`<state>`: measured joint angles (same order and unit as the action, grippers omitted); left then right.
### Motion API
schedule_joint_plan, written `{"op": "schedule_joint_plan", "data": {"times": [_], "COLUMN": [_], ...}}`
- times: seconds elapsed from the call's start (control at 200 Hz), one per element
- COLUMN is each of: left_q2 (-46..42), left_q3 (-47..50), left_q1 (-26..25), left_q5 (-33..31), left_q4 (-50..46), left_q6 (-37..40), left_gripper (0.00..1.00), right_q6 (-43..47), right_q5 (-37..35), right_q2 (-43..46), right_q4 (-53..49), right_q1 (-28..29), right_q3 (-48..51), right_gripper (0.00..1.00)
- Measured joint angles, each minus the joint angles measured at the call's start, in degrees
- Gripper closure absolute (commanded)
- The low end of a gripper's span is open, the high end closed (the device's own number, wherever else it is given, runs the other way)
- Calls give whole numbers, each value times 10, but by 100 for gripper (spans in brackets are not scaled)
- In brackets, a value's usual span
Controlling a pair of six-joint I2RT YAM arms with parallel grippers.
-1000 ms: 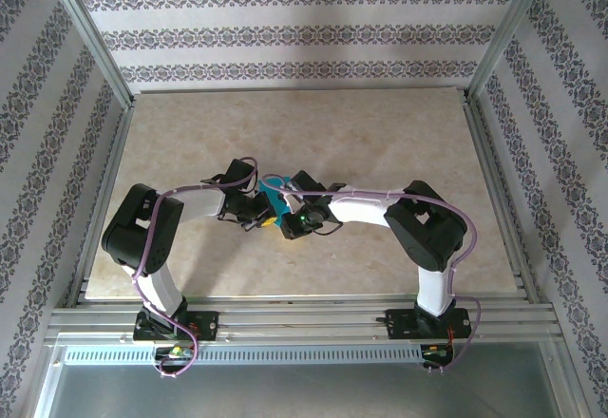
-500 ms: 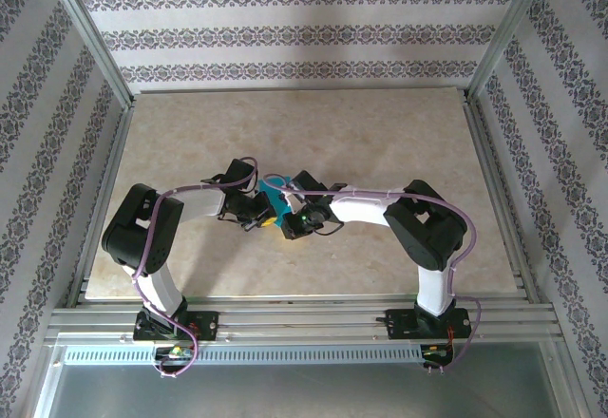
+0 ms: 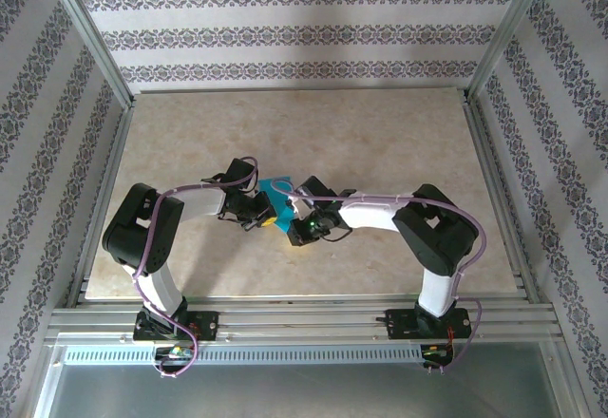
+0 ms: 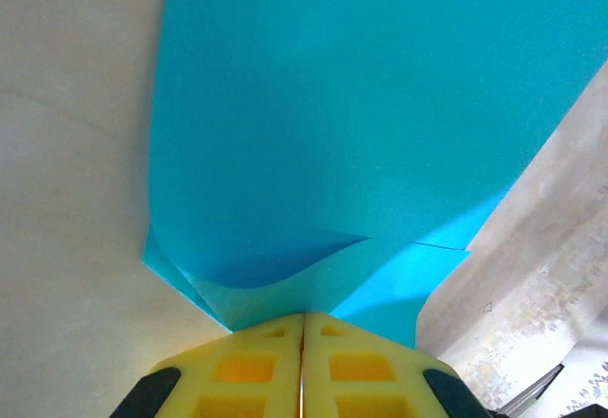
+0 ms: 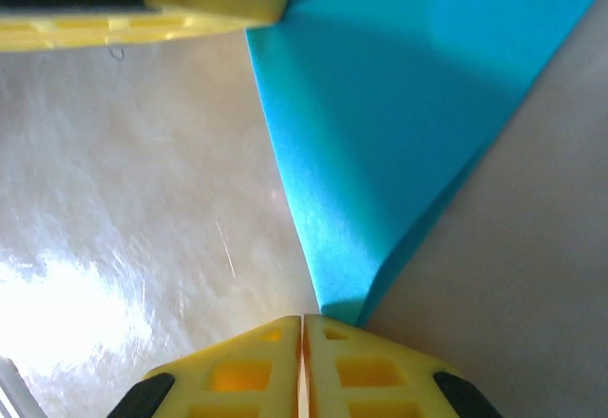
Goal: Fold a paper plane with a square sheet of paper (pick it up from the middle)
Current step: Third fold the triangle at the center of the table.
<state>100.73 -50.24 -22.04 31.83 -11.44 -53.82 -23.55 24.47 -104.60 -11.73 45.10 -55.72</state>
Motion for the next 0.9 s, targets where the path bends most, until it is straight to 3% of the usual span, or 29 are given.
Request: {"op": "schedule_joint_plan", "data": {"times": [0.38, 0.899], "left_q2": [0, 1], "left_q3": [-2, -2], "left_q1": [0, 0], "left_q5": [0, 1], "left_q4": [-2, -2], "left_q6": [0, 7], "left_gripper": [91, 91], "right_q6": [13, 12], "right_q5": [-15, -43], "right_q2": [86, -22], "right_q4": [-22, -10], "right_q1": [0, 0], "right_q3": [24, -61], "right_gripper": [89, 90]}}
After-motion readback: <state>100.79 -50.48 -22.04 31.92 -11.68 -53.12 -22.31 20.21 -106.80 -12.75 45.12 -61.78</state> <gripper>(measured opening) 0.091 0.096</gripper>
